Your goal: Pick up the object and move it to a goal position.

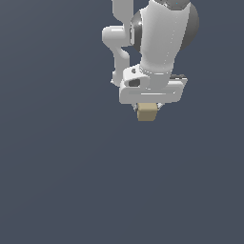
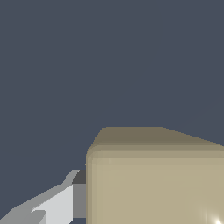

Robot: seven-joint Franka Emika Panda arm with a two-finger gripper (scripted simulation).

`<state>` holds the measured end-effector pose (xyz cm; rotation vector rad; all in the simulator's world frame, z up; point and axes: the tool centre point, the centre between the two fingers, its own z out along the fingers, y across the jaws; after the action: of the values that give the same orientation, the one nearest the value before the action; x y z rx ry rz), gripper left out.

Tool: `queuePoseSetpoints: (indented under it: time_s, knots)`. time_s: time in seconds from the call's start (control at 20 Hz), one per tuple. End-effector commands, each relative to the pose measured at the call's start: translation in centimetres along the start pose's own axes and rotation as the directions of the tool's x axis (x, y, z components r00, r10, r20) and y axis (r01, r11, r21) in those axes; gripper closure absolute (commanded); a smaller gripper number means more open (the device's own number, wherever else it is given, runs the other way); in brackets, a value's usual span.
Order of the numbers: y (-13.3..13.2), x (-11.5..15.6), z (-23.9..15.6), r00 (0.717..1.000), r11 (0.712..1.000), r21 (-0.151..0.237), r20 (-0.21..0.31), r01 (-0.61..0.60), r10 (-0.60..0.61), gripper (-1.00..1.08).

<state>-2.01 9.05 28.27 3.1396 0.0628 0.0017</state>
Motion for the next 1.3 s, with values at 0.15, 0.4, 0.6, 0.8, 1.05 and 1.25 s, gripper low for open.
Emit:
queuePoseSetpoints:
  time_s: [0.15, 0.4, 0.6, 0.8, 1.05, 1.25]
  knots:
    - [-2.7, -0.5, -6.1, 1.000, 1.000, 0.000, 0.001, 0.000, 0.000, 1.08]
    - [-4.9, -0.8, -10.9, 1.000, 1.000, 0.000, 0.001, -0.001, 0.001, 1.08]
    - [-6.2, -0.9, -13.7, 1.000, 1.000, 0.001, 0.001, -0.001, 0.001, 1.08]
    - [-7.1, -0.9, -15.6, 1.000, 1.000, 0.001, 0.001, -0.001, 0.001, 1.08]
    - [-7.7, -0.8, -17.0, 1.000, 1.000, 0.002, 0.001, -0.001, 0.001, 1.08]
    - [-7.9, -0.8, -17.3, 1.000, 1.000, 0.002, 0.001, -0.001, 0.001, 1.08]
